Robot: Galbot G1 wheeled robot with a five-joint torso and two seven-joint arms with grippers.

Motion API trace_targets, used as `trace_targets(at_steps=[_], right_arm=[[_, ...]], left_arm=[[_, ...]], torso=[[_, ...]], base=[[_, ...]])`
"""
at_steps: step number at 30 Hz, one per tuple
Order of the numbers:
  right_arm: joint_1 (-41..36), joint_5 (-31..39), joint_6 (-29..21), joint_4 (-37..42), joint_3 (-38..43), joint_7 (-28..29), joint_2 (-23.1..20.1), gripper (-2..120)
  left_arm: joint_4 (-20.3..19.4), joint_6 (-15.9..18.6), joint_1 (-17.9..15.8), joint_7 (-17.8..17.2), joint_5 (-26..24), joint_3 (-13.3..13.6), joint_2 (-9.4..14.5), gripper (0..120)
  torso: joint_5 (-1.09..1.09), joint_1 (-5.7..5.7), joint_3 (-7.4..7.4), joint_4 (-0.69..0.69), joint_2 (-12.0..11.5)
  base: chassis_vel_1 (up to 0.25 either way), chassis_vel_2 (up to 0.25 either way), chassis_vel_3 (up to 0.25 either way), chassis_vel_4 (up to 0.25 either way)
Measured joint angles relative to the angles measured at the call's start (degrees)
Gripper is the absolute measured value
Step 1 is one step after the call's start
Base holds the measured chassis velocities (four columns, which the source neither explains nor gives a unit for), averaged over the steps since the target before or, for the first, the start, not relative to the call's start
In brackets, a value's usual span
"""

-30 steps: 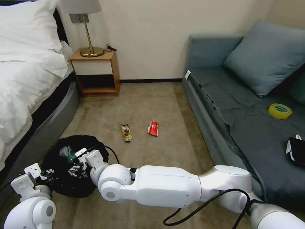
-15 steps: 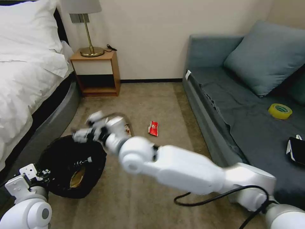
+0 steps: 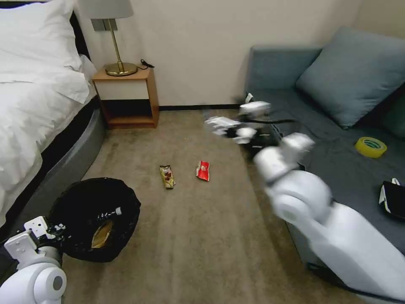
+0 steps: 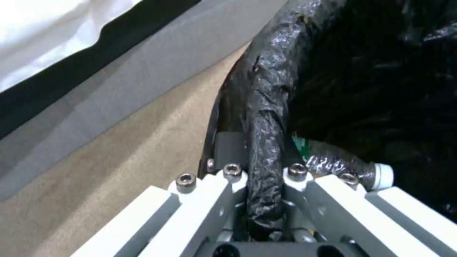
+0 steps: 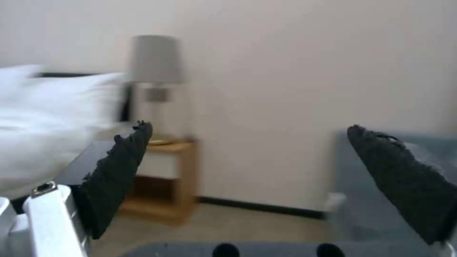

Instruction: Pick up the trash bin, then pick up the garbage on the floor and place it into the trash bin.

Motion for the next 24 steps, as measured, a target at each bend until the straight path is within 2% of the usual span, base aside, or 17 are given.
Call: trace_targets(at_steps=[1, 2, 5, 8, 10, 16, 24], right_arm=[[-4.4, -2.0, -0.5, 1.4, 2.8, 0.1, 1.4, 100], [-4.4, -2.0, -0.5, 1.4, 2.8, 0.1, 1.4, 100], [-15.0, -7.4, -0.4, 4.7, 6.2, -0.4, 6.3, 100], [-19.0, -9.8, -0.1, 5.8, 6.3, -1.0, 8.9, 100], [-24.4, -15.4, 1.5, 6.7, 5.8, -2.3, 13.6, 100], [-30.1, -22.5, 5.5, 5.5, 4.6, -5.1, 18.7, 100], [-31.8, -25.3, 9.4, 2.8, 3.4, -7.1, 20.7, 100]], left_arm=[[-0.1, -0.1, 0.0, 0.1, 0.1, 0.0, 0.0, 2], [-0.1, -0.1, 0.0, 0.1, 0.1, 0.0, 0.0, 2], [-0.3, -0.4, 0.1, 0.3, 0.4, 0.0, -0.2, 2], [-0.4, -0.5, 0.1, 0.4, 0.4, 0.0, -0.3, 2], [-0.5, -0.8, 0.2, 0.6, 0.4, -0.1, -0.3, 2], [-0.7, -1.1, 0.2, 0.9, 0.3, -0.1, -0.6, 2], [-0.9, -1.2, 0.1, 1.1, 0.3, -0.3, -0.7, 2]], torso=[[-0.01, 0.00, 0.00, -0.01, 0.0], [-0.01, 0.00, 0.00, -0.01, 0.0], [-0.01, 0.00, 0.00, -0.01, 0.0], [0.00, 0.00, 0.00, -0.01, 0.0], [-0.03, 0.00, -0.01, -0.01, 0.0], [-0.03, 0.00, 0.00, 0.00, 0.0], [-0.03, -0.01, 0.00, 0.00, 0.0]], base=[[0.000, 0.000, 0.000, 0.000], [0.000, 0.000, 0.000, 0.000], [0.000, 0.000, 0.000, 0.000], [0.000, 0.000, 0.000, 0.000], [0.000, 0.000, 0.000, 0.000], [0.000, 0.000, 0.000, 0.000], [0.000, 0.000, 0.000, 0.000]])
